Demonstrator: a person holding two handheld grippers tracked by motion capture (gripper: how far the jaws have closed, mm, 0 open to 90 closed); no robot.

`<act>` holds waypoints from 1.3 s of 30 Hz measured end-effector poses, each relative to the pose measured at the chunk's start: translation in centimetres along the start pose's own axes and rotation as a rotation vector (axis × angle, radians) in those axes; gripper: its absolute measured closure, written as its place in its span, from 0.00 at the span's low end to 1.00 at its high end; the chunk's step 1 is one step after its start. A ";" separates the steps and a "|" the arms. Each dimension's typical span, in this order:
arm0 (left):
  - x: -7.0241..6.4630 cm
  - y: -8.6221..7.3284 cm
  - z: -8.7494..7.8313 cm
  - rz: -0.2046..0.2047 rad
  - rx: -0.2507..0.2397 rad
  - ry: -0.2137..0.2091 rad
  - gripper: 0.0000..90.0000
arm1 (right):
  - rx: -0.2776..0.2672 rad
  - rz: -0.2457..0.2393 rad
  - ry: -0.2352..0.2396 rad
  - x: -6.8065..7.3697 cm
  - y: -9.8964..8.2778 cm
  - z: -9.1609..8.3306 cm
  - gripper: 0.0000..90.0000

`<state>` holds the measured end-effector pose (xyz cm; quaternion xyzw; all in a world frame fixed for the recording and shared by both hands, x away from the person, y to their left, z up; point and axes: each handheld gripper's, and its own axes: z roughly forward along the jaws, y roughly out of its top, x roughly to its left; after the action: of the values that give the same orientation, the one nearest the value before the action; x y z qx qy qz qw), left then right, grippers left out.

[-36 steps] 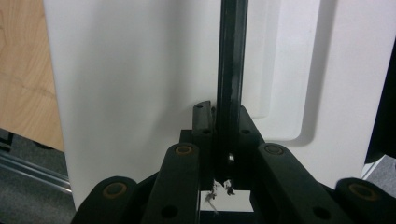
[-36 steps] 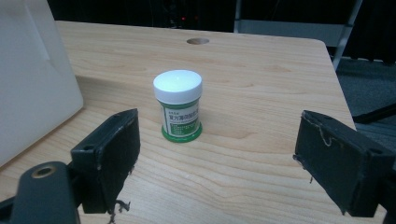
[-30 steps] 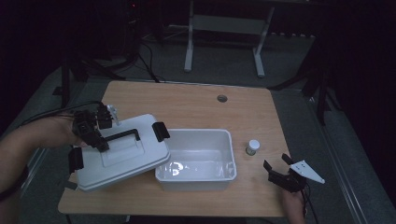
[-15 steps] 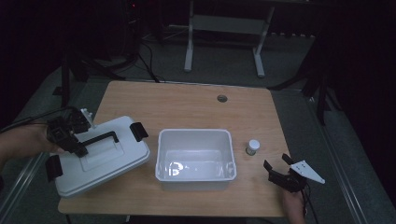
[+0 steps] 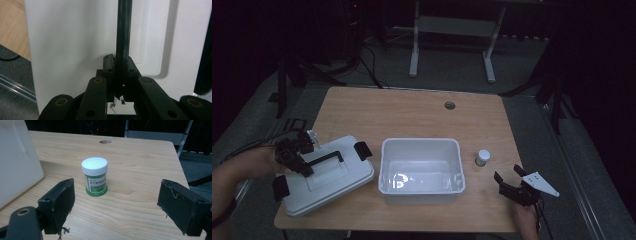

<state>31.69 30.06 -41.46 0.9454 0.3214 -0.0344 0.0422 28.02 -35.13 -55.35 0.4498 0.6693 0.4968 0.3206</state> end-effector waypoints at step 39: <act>1.5 1.2 7.8 -0.015 0.048 -0.040 0.80 | 0.018 0.013 0.013 -0.1 0.1 0.2 0.15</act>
<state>33.34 29.21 -49.24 0.9427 0.3269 -0.0615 0.0258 28.22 -35.11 -55.32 0.4539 0.6730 0.4957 0.3087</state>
